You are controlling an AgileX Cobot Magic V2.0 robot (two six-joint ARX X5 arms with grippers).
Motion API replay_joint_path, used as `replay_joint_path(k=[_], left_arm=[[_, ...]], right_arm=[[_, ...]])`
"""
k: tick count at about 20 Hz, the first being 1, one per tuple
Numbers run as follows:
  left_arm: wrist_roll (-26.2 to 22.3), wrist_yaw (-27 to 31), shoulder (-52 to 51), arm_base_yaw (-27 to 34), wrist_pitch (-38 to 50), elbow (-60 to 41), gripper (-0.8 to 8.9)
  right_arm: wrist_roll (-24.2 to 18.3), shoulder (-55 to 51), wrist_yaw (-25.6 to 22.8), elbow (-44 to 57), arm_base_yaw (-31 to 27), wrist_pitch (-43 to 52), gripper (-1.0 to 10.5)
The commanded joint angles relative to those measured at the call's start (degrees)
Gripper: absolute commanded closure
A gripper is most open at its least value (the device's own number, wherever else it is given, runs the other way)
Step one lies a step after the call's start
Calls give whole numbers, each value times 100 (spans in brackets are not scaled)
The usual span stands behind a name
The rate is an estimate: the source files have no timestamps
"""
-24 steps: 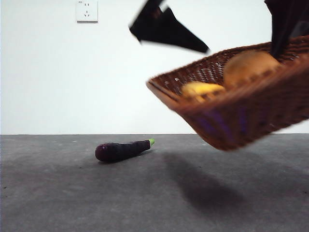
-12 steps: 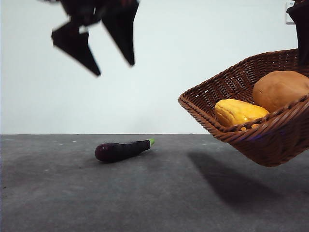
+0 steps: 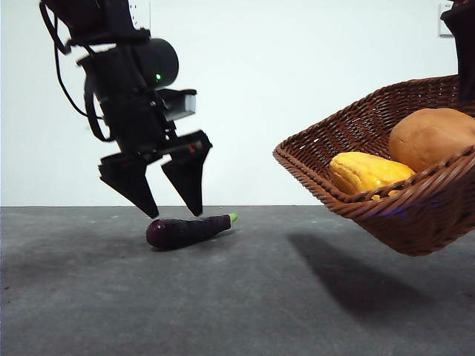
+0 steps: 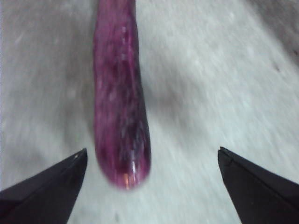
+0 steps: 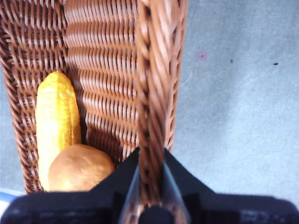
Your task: Help me put the vegetables on the table into the basket
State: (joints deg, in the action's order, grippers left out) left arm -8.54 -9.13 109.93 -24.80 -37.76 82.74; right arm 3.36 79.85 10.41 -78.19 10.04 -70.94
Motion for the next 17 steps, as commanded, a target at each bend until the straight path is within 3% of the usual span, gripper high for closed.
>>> replay_joint_path(k=[1,5,6,9,12,17], left_arm=[[-42,11,227,2,140,31,347],[-26,33,463,2,227,33,353],[13,68,463,2,317,33,403],[149,138,485,-2,450,33,696],[144,144,632,-2,304,33,820],[249,74,446,2,227,55,822]], right_arm=[[-42,-20,52,-35,4,33,959],[-59,-20,50,-33,4,39,958],[-57,-20,50,-33,4,42,958],[-57,-17,50,-33,4,42,958],[-57,-20,50,-33,4,42,958],[-55,-20,50,-33,4,44,958]])
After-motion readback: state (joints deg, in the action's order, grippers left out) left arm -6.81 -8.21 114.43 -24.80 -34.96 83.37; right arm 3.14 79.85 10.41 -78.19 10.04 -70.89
